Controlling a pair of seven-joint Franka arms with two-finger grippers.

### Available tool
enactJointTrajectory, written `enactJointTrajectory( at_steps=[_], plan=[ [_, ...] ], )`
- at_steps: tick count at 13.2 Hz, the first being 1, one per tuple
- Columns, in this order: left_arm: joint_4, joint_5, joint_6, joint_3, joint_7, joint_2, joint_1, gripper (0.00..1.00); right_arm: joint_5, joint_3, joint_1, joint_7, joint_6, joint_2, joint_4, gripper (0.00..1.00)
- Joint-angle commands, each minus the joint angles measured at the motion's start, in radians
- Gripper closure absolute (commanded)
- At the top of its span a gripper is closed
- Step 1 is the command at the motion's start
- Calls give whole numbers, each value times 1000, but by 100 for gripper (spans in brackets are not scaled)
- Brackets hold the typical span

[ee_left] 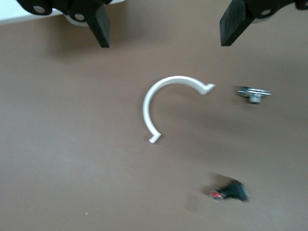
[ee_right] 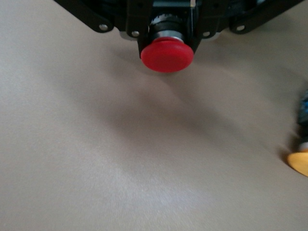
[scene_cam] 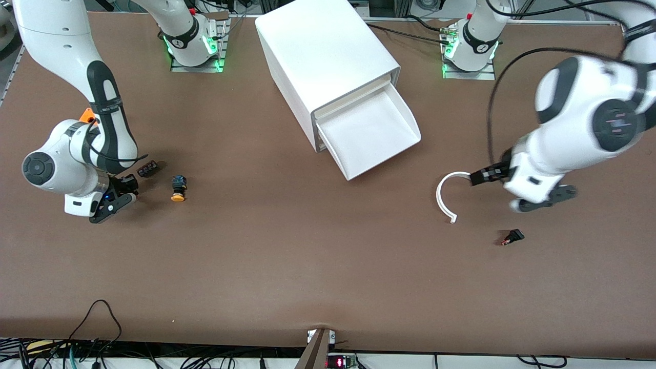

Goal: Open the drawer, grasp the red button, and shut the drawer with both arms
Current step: 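Place the red button on the table while the left gripper reaches the drawer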

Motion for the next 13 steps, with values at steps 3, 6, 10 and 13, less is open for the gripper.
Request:
enactJointTrajectory(
  at_steps=[3, 6, 10, 13],
  plan=[
    [-237, -15, 287, -118, -205, -12, 4, 0, 55, 7, -8, -35, 15, -13, -8, 1],
    [-245, -3, 353, -189, -329, 60, -11, 0, 64, 14, 7, 34, -59, -77, 45, 1],
    [-343, 38, 491, -189, -417, 81, -68, 0, 60, 11, 66, 204, -319, -163, 184, 1],
    [-349, 40, 499, -189, -468, 95, -106, 0, 23, 7, 119, 323, -435, -291, 194, 1]
  ],
)
